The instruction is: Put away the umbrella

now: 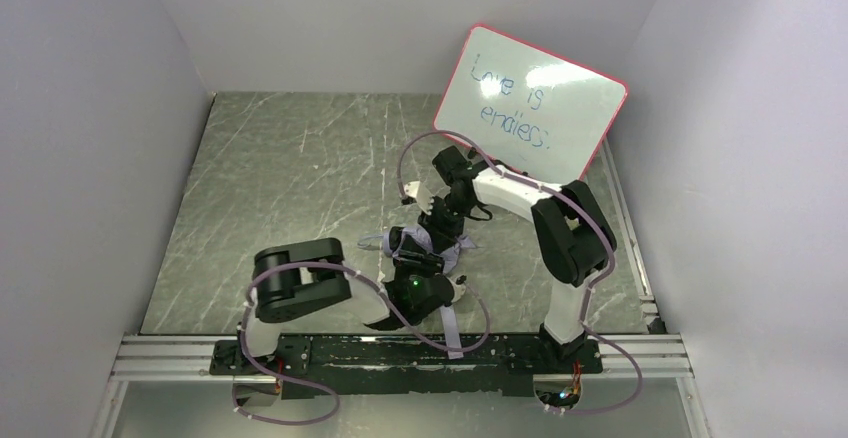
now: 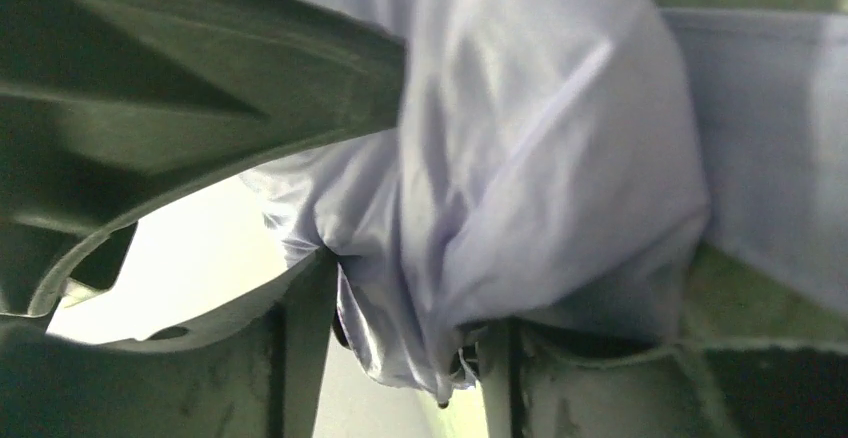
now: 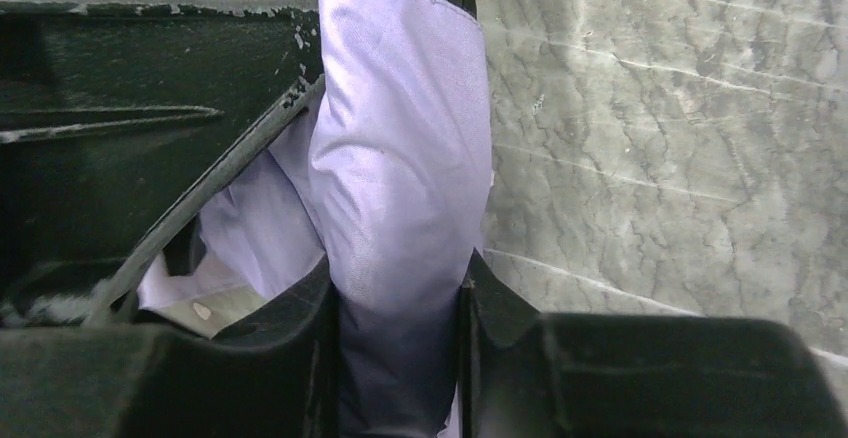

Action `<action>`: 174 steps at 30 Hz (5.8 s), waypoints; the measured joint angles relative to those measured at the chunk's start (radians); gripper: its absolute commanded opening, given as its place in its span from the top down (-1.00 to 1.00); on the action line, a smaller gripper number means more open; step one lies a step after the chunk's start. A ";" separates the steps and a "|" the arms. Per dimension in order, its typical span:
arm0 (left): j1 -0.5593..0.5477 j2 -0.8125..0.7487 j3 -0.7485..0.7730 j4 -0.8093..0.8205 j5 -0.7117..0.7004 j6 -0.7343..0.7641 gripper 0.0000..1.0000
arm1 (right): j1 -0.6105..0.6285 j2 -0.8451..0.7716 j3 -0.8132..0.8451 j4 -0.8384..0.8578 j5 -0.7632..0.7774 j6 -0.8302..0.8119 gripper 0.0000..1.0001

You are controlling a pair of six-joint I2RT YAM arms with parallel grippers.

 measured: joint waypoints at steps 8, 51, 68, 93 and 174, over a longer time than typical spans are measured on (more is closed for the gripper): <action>0.055 -0.280 -0.019 -0.283 0.236 -0.150 -0.46 | 0.004 -0.035 -0.048 0.058 0.024 0.029 0.76; 0.828 -0.477 0.443 -1.015 1.414 -0.441 -0.94 | 0.159 -0.323 -0.741 1.189 0.456 -0.429 0.80; 0.690 -0.116 0.679 -1.200 1.621 -0.348 -0.94 | 0.183 -0.323 -0.758 1.214 0.495 -0.454 0.81; 0.697 0.082 0.753 -1.278 1.663 -0.277 -0.82 | 0.195 -0.317 -0.751 1.207 0.525 -0.465 0.81; 0.647 0.096 0.769 -1.108 1.352 -0.482 0.90 | 0.014 -0.708 -0.639 0.251 0.615 1.310 -0.41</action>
